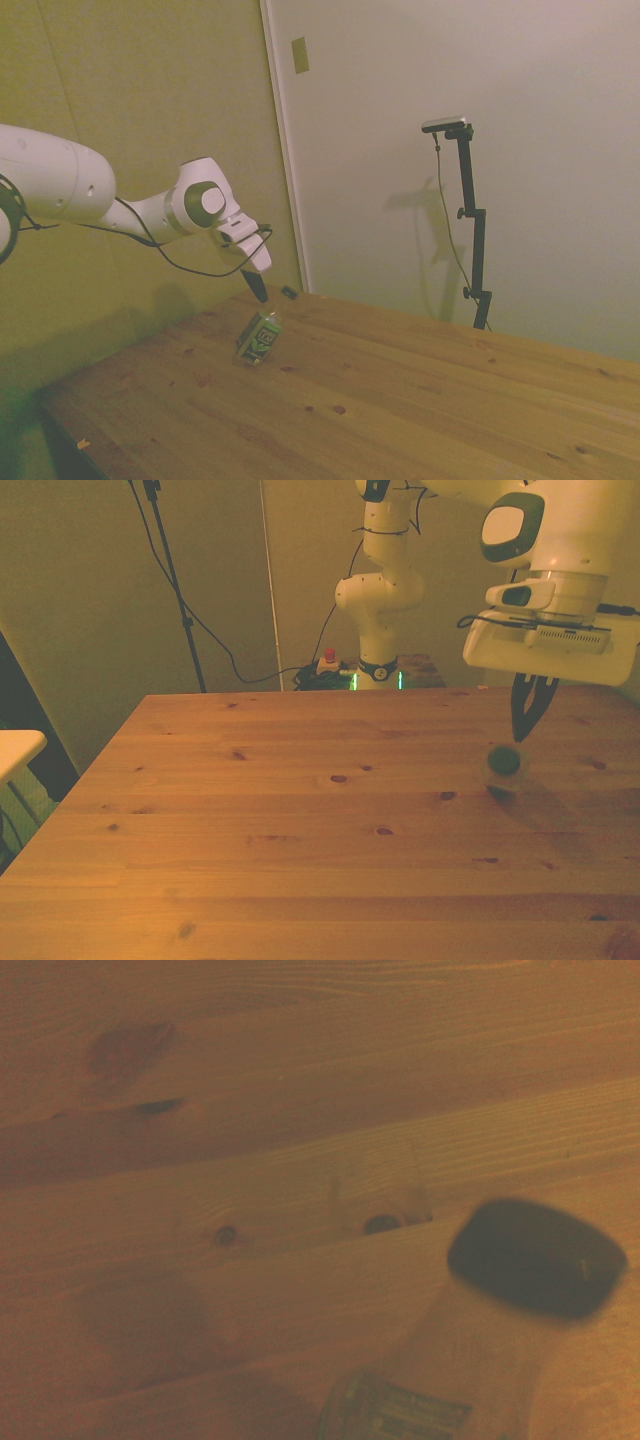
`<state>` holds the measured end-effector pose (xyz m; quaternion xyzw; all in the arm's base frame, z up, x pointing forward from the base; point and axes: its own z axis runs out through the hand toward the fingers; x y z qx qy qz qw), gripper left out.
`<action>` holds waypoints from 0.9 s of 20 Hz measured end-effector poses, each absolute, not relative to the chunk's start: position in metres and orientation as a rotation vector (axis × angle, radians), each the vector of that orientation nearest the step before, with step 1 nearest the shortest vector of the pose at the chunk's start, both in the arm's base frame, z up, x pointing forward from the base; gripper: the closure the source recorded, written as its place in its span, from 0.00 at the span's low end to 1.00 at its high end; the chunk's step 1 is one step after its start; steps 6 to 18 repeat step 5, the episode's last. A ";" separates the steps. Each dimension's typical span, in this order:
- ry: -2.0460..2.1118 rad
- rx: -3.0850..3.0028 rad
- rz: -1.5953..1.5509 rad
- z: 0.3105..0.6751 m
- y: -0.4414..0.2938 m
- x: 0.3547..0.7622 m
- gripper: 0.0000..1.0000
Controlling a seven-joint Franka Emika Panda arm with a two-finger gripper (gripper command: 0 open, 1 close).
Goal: Knock down the bottle
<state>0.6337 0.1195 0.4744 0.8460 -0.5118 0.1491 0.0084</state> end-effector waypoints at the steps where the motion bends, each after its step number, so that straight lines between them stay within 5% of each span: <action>1: -1.607 2.639 0.469 0.472 0.117 0.639 1.00; 18: -1.644 2.637 0.522 0.477 0.109 0.651 1.00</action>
